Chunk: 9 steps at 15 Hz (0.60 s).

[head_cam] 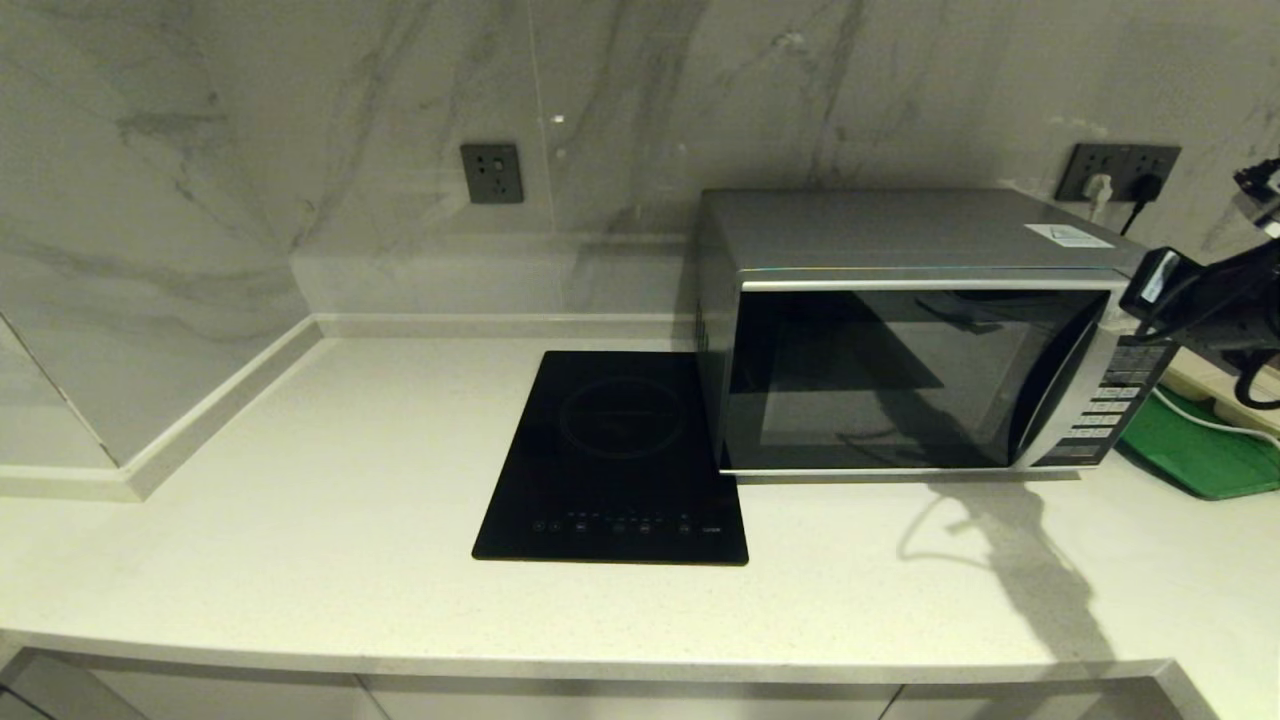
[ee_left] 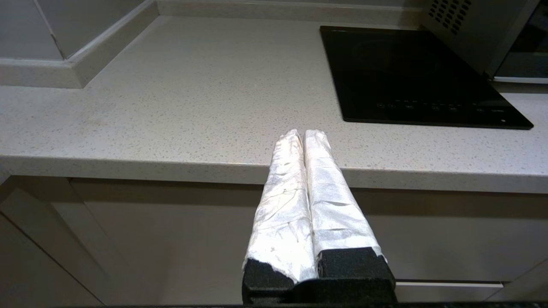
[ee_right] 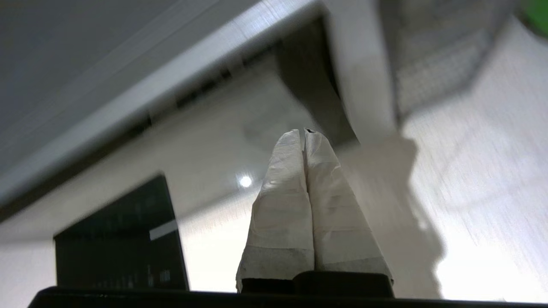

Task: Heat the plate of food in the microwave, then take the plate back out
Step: Open the microwave oven

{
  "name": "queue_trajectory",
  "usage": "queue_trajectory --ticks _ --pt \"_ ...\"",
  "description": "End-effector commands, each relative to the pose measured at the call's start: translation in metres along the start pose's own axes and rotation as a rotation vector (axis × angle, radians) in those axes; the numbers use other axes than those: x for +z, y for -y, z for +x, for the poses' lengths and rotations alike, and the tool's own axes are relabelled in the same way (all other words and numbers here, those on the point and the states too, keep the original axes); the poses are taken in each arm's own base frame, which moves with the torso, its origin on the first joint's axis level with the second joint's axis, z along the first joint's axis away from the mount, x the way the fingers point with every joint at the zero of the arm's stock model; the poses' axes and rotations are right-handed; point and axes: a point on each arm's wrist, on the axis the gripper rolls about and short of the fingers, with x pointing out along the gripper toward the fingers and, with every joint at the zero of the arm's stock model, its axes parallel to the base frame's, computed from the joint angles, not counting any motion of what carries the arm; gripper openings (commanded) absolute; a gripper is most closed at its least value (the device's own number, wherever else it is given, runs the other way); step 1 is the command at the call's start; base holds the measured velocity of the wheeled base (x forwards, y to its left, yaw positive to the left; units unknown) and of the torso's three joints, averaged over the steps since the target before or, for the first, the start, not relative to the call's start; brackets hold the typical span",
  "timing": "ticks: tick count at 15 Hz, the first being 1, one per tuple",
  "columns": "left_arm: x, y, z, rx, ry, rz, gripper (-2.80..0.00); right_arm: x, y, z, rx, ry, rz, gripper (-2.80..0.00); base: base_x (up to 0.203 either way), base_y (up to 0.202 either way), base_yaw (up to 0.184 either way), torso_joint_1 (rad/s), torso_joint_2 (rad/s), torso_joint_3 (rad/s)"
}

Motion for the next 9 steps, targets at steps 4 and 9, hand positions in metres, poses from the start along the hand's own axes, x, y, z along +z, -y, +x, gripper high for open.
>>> queue_trajectory --ticks 4,9 --pt "0.0 0.0 0.0 0.0 0.001 -0.001 -2.8 -0.013 0.076 -0.041 -0.123 -0.08 0.236 -2.8 0.0 0.0 0.0 0.0 0.0 0.0" --pt "0.0 0.0 0.0 0.0 0.001 -0.001 -2.8 -0.027 0.138 -0.008 0.01 -0.42 0.526 -2.8 0.0 0.0 0.0 0.0 0.0 0.0"
